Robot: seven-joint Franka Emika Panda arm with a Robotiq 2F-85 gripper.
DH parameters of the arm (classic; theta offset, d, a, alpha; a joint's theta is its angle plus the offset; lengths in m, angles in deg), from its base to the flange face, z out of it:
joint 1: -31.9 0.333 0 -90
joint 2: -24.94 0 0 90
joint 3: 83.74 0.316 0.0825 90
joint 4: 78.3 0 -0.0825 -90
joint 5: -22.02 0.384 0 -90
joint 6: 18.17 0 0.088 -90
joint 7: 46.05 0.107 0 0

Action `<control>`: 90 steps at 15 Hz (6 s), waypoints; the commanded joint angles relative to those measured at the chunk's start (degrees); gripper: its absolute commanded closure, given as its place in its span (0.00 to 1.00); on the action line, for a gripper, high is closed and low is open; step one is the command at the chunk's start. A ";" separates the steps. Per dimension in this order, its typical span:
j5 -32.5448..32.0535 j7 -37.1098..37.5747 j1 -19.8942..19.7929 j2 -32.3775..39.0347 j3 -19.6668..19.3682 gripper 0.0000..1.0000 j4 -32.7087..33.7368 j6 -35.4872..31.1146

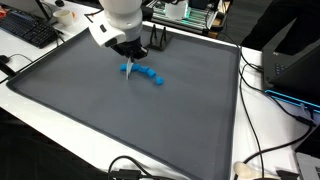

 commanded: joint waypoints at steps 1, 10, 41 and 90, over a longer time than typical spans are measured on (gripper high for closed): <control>0.07 0.52 -0.80 -0.25 -0.20 0.99 -3.11 -1.05; -0.26 1.22 -1.64 -2.77 -0.89 0.99 -6.62 -1.43; 24.31 37.95 -4.78 -30.51 -0.75 0.99 -28.75 -3.34; 55.61 47.79 -6.68 -35.93 -0.78 0.99 -56.31 -35.02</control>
